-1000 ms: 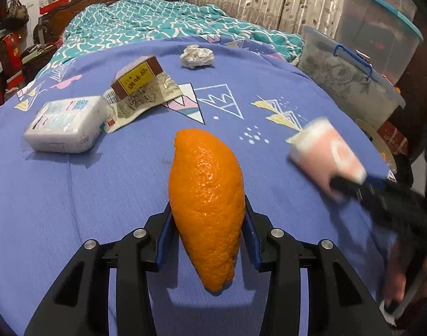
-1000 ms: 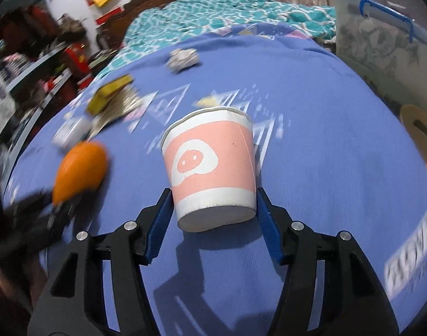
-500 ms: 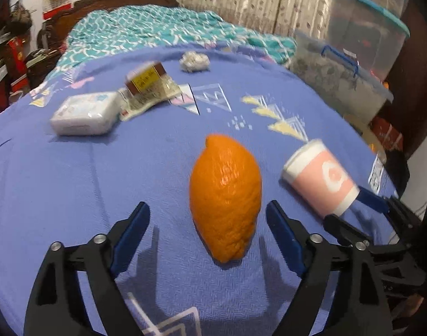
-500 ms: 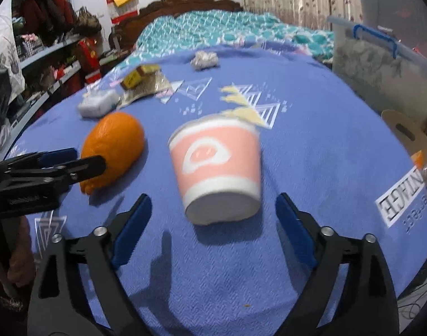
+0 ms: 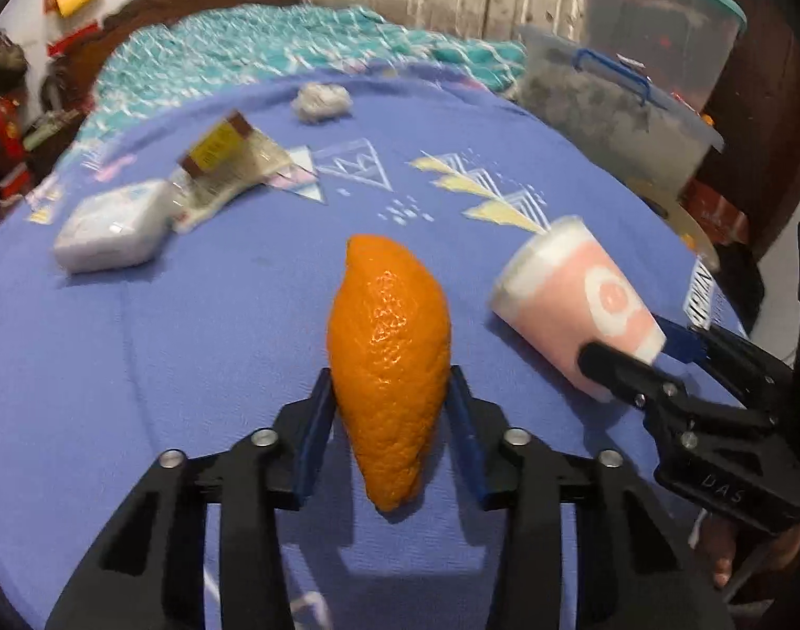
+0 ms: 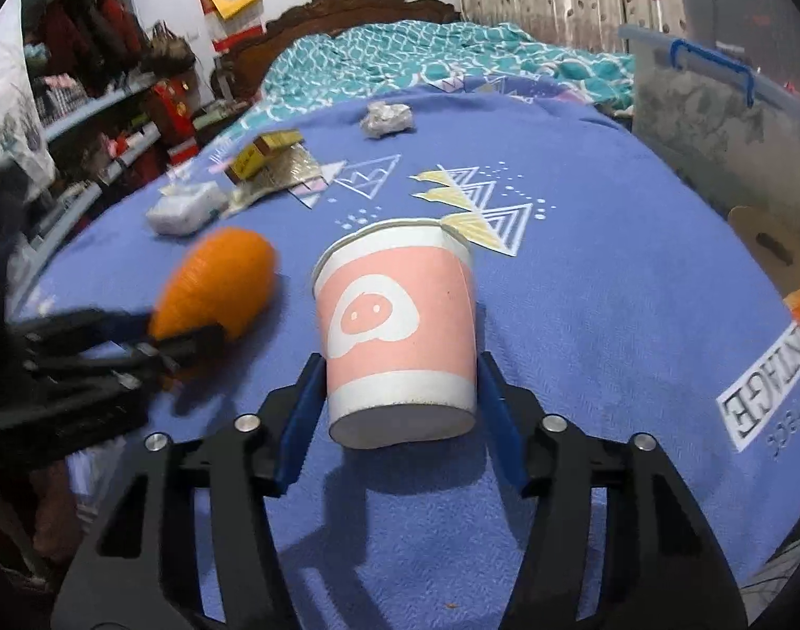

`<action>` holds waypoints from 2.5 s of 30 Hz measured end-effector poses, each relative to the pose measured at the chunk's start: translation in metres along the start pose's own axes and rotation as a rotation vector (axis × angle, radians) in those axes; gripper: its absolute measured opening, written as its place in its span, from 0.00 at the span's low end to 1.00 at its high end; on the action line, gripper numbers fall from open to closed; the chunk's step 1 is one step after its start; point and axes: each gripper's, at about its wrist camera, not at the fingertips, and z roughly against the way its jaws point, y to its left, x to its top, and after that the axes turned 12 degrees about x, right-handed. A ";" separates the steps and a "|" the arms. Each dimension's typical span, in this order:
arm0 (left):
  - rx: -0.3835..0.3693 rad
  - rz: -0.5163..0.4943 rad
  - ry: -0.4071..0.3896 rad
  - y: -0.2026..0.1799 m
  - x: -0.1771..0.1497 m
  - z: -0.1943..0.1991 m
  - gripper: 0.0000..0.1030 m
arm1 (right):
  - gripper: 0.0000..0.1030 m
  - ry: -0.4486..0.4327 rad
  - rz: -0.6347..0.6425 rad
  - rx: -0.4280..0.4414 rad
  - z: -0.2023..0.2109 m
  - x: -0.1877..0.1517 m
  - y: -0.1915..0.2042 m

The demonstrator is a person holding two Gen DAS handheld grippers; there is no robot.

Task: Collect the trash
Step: 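Carry the orange and pink cup to the wastebasket and release both, then return both open tools to the remaining trash on the bed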

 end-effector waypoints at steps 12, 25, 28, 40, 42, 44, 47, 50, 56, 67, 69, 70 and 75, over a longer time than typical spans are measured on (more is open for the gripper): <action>-0.206 -0.098 0.026 -0.078 0.050 -0.010 0.35 | 0.54 -0.192 -0.138 -0.091 0.052 0.007 -0.063; -0.386 -0.364 0.053 -0.299 0.164 -0.068 0.35 | 0.54 -0.385 -0.519 -0.283 0.143 0.018 -0.272; -0.405 -0.388 0.064 -0.339 0.181 -0.082 0.36 | 0.55 -0.400 -0.570 -0.317 0.152 0.022 -0.311; -0.369 -0.395 0.070 -0.390 0.208 -0.118 0.54 | 0.73 -0.428 -0.649 -0.354 0.148 0.025 -0.372; -0.358 -0.389 0.045 -0.368 0.203 -0.108 0.54 | 0.73 -0.453 -0.649 -0.358 0.151 0.021 -0.360; -0.343 -0.384 0.026 -0.347 0.195 -0.098 0.55 | 0.73 -0.460 -0.649 -0.332 0.150 0.019 -0.348; -0.301 -0.379 0.000 -0.312 0.177 -0.083 0.55 | 0.73 -0.448 -0.638 -0.277 0.143 0.019 -0.326; -0.244 -0.368 -0.017 -0.269 0.156 -0.070 0.55 | 0.73 -0.408 -0.614 -0.201 0.125 0.022 -0.294; -0.089 -0.281 -0.043 -0.158 0.121 -0.049 0.59 | 0.73 -0.290 -0.534 -0.069 0.072 0.036 -0.229; 0.254 0.209 -0.023 0.101 0.087 -0.019 0.64 | 0.73 -0.069 -0.340 0.052 -0.020 0.053 -0.106; 0.294 0.221 -0.046 0.115 0.091 -0.016 0.66 | 0.74 -0.061 -0.306 0.048 -0.028 0.055 -0.092; 0.311 0.211 -0.063 0.117 0.094 -0.014 0.72 | 0.74 -0.055 -0.298 0.039 -0.030 0.055 -0.089; 0.475 -0.013 -0.117 0.081 0.128 -0.043 0.80 | 0.74 -0.062 -0.343 0.057 -0.031 0.051 -0.095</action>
